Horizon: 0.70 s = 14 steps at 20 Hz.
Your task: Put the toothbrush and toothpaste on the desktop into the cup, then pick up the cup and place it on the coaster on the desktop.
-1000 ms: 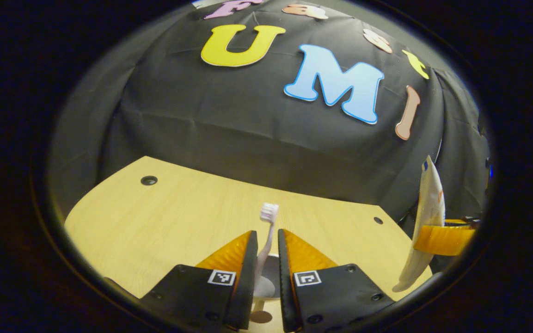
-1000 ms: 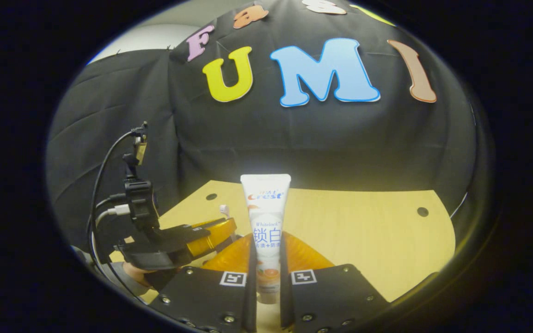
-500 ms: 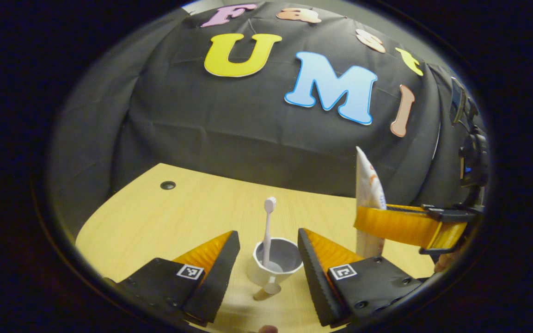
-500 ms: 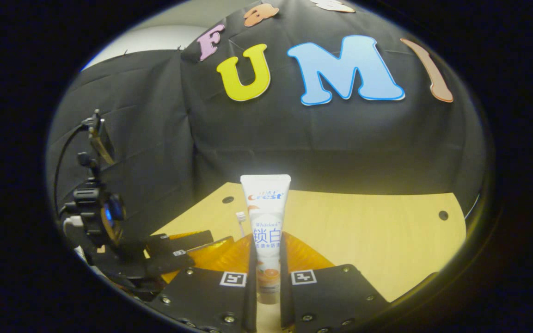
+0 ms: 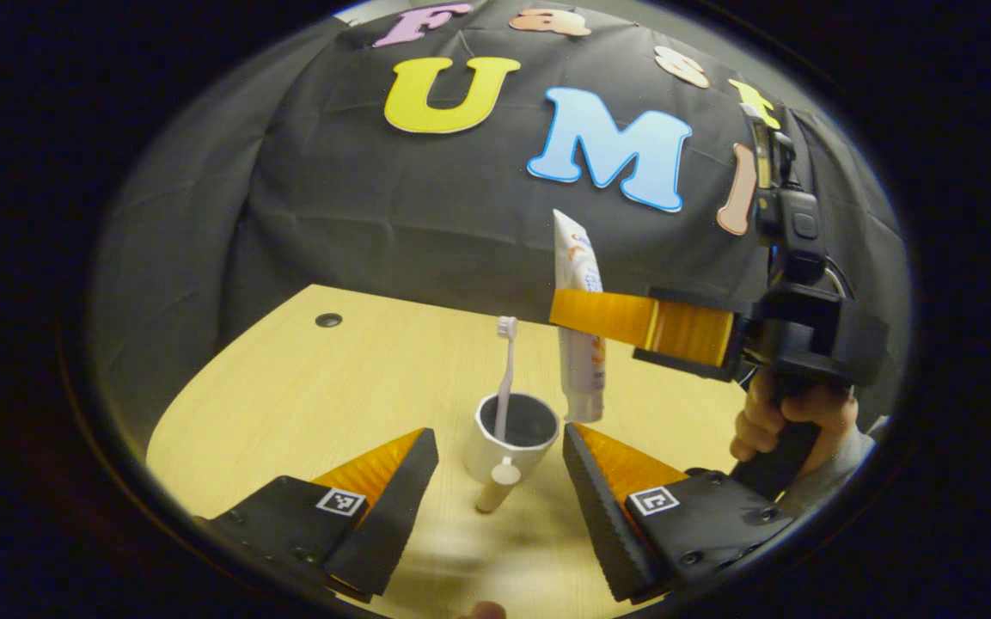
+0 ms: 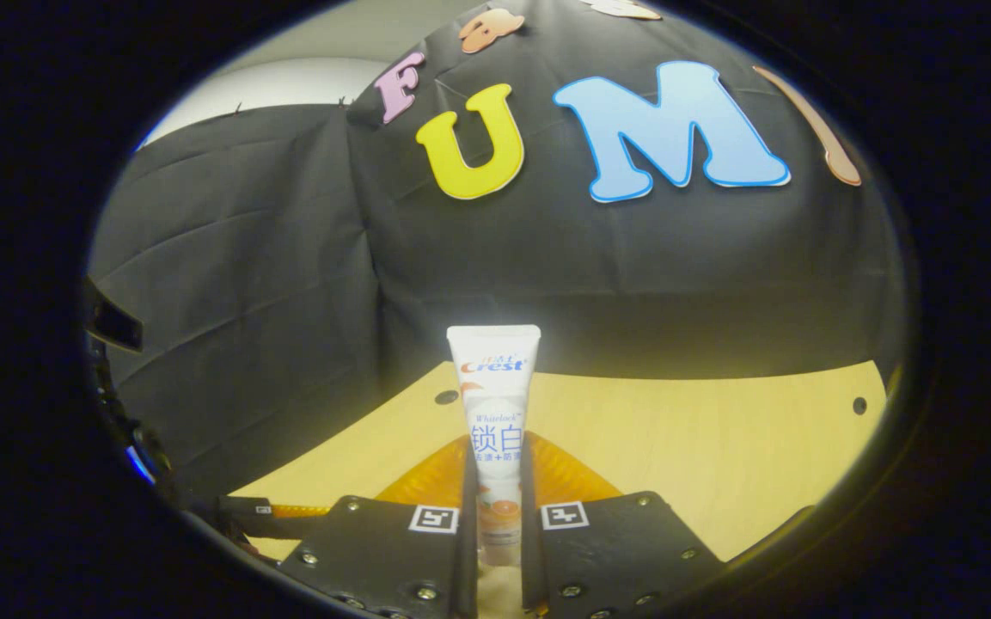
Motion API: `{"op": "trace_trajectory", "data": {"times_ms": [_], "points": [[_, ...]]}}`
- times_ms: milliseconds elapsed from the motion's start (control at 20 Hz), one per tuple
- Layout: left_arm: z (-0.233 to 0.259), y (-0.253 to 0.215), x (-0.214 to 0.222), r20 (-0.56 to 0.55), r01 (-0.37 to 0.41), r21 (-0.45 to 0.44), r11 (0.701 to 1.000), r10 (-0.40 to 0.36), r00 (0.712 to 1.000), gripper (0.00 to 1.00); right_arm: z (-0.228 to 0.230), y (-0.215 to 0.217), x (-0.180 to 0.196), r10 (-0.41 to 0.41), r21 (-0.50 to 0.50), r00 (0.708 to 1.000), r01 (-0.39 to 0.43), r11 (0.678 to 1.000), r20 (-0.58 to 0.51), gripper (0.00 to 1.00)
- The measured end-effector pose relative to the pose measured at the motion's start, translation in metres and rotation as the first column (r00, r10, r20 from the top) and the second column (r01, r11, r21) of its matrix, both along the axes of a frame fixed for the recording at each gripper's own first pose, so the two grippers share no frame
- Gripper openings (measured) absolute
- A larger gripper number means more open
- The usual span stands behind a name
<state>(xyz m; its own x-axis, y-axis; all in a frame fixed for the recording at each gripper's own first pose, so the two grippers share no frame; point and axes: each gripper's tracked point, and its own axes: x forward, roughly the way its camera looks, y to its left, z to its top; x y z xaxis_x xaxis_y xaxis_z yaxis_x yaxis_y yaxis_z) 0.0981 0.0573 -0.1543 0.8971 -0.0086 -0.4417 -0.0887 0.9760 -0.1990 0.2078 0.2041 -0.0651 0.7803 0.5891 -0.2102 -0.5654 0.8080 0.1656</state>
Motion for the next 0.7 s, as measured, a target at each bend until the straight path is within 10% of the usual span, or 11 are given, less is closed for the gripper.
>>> {"op": "trace_trajectory", "data": {"times_ms": [700], "points": [[-0.014,0.020,-0.036,-0.046,-0.082,-0.037,0.996,0.080,0.996,0.95,-0.038,0.026,0.015,-0.001,-0.045,1.000,0.000,0.999,-0.009,0.21]]}}
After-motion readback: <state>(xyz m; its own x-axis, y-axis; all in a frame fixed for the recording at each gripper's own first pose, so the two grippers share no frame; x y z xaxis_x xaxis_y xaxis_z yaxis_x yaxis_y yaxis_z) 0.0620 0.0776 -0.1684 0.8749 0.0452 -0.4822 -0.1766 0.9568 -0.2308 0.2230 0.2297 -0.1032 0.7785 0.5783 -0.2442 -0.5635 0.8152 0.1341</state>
